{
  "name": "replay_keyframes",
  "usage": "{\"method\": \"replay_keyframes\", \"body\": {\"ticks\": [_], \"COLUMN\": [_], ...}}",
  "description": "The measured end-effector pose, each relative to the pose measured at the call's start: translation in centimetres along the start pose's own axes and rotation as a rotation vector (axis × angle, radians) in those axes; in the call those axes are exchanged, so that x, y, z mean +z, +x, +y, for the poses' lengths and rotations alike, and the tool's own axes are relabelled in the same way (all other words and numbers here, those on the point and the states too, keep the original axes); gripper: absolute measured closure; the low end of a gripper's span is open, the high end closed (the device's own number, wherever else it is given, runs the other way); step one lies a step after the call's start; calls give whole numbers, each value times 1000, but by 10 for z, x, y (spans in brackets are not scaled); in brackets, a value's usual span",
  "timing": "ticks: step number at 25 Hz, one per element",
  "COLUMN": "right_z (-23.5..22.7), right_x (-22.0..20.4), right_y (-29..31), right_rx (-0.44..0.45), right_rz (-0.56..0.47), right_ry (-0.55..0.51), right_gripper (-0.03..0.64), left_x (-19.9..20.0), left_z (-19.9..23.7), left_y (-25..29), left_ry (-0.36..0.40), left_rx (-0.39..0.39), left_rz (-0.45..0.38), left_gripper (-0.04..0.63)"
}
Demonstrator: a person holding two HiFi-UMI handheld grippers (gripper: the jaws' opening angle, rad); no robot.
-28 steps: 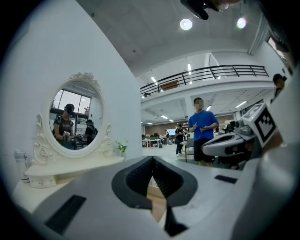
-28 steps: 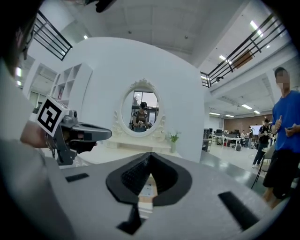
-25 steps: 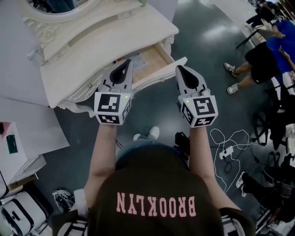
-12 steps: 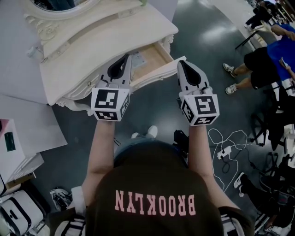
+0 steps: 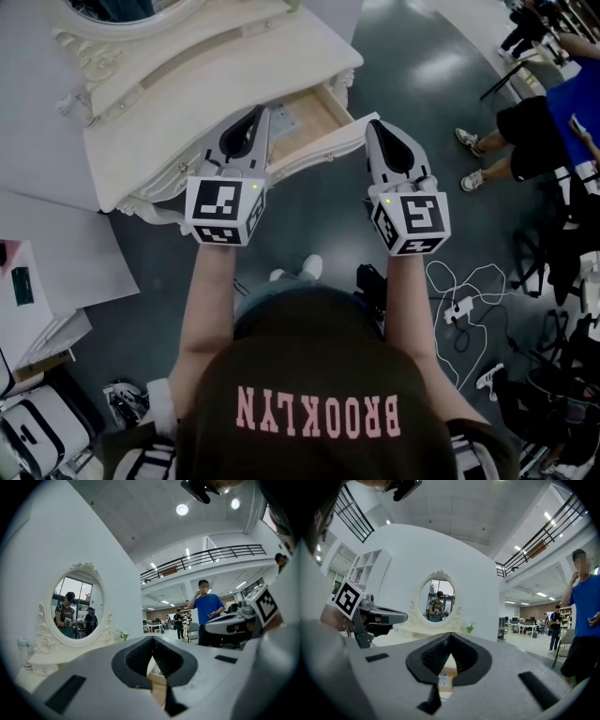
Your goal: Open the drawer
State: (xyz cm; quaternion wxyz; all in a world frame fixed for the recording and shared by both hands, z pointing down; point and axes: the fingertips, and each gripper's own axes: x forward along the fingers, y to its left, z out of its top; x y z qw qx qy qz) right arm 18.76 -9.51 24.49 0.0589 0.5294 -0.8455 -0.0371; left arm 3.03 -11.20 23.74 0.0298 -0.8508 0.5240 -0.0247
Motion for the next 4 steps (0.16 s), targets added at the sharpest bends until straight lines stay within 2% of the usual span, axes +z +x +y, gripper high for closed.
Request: {"method": "replay_keyframes", "body": {"ticks": [4], "right_z": [5], "right_x": [10], "right_y": [-7], "right_rx": [0], "right_rz": [-15], "right_ry": [3], "right_gripper": [621], "left_x": [10], "left_z": [0], "left_y": [-8], "left_ry": [6], "left_rx": [1], "left_rz": [-7], "left_gripper": [591]}}
